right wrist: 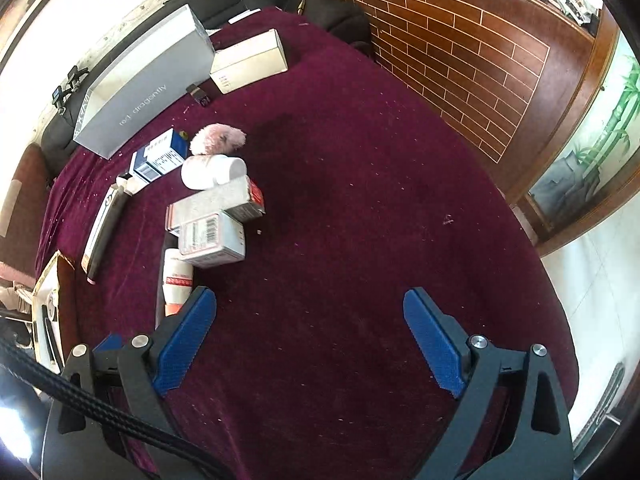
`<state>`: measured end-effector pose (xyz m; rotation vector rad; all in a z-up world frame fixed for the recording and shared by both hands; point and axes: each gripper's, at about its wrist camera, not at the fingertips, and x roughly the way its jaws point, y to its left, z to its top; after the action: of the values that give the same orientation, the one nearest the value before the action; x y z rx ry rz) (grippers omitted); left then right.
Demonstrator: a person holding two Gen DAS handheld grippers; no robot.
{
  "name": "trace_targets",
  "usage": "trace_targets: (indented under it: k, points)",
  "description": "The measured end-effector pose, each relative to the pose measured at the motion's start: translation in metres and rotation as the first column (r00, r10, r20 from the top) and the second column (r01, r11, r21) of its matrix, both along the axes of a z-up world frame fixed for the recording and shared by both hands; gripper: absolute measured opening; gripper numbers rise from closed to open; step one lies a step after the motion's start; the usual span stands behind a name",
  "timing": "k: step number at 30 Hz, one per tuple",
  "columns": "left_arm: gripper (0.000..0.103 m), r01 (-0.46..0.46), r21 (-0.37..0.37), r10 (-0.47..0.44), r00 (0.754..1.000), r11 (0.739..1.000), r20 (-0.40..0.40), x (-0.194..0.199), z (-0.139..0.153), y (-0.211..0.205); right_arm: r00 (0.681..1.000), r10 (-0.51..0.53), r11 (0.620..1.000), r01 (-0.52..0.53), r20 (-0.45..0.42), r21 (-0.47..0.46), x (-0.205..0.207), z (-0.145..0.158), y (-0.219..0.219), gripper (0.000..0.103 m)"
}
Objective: Organize objects
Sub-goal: 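Grasp another black marker with left tool while right tool returns to table, then grasp white orange-capped glue bottle with right tool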
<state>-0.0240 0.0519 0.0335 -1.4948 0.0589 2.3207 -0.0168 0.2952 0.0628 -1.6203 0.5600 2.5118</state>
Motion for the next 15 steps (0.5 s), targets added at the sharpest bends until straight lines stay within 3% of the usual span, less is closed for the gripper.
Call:
trace_targets:
  k: [6,8,15]
  points:
    - [0.041,0.023,-0.081,-0.025,0.999,0.996,-0.029,-0.012,-0.016,0.025,1.0,0.004,1.0,-0.004,0.012,-0.006,0.001,-0.006,0.012,0.096]
    - [0.011,0.013,-0.112,-0.018,0.999,0.994,-0.045,-0.01,-0.017,0.026,1.0,0.008,1.0,-0.007,0.015,-0.004,0.001,-0.007,0.015,0.096]
    - [0.011,-0.004,-0.062,0.004,1.0,0.998,0.006,0.008,-0.008,-0.007,0.998,0.055,0.998,-0.055,0.015,-0.001,-0.001,-0.01,0.012,0.096]
